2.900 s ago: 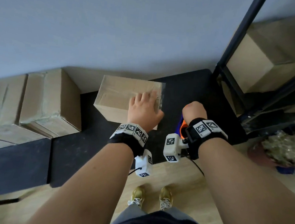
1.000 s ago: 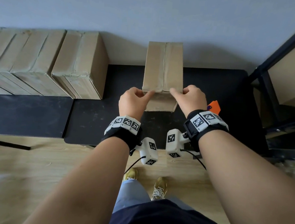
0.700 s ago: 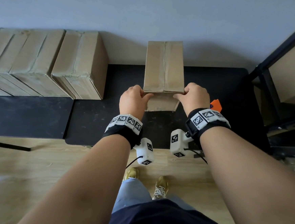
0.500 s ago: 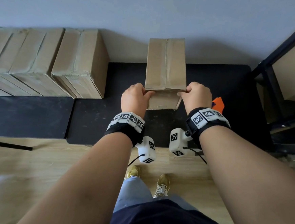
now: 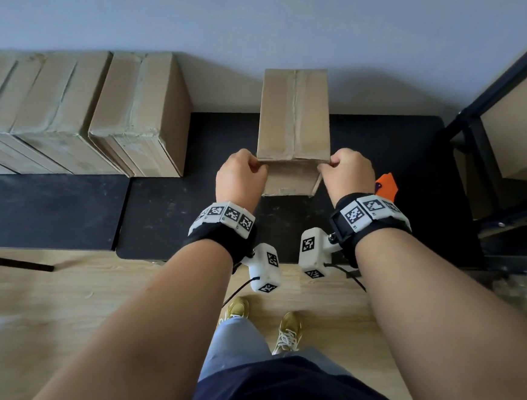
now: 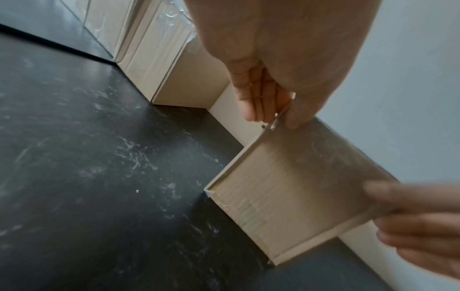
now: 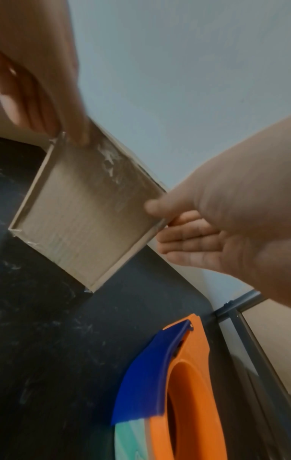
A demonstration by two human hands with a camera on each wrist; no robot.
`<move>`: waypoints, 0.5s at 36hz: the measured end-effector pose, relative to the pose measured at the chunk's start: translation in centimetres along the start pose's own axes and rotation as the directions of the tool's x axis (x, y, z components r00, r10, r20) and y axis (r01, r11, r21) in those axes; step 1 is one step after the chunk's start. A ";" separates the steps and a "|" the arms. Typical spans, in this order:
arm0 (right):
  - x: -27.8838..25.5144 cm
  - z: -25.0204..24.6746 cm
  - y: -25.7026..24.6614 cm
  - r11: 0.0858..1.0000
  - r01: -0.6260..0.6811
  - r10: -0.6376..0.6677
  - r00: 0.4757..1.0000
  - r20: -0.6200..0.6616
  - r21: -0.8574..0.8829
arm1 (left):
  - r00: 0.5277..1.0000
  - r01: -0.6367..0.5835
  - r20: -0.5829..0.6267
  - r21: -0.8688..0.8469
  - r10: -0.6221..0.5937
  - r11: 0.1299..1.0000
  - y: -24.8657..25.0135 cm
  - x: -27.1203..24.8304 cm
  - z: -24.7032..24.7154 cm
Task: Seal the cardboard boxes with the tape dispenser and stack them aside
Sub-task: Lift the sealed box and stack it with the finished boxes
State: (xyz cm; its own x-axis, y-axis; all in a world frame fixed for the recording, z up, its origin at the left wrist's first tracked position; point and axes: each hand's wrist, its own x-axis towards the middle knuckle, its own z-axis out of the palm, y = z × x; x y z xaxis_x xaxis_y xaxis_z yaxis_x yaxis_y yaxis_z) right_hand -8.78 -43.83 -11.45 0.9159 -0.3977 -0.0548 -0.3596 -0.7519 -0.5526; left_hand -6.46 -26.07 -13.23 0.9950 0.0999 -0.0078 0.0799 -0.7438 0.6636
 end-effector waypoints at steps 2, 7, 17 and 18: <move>-0.4 0.5 -0.5 0.999 -0.037 0.037 0.999 0.026 -0.010 | 1.000 0.010 -0.012 0.016 -0.010 1.000 0.3 -0.5 0.4; -0.5 1.1 -1.5 0.993 -0.093 0.095 0.995 0.015 -0.066 | 1.000 0.008 -0.005 0.082 -0.008 0.997 0.7 -0.5 0.4; 0.2 0.6 -1.6 0.992 -0.050 0.054 0.998 0.028 -0.119 | 0.999 0.032 0.004 0.183 -0.033 0.983 1.6 0.0 0.1; 0.3 0.6 -1.5 0.993 -0.040 0.044 0.998 0.033 -0.111 | 0.999 0.036 0.004 0.194 -0.037 0.980 1.7 0.0 0.1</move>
State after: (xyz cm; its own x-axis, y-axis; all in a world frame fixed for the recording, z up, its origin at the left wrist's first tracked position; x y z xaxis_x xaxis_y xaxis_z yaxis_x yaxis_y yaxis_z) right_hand -7.89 -42.52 -11.16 0.9046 -0.4128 -0.1062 -0.4134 -0.7889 -0.4546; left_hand -6.30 -27.45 -12.20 0.9916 0.1246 -0.0357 0.1255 -0.8539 0.5050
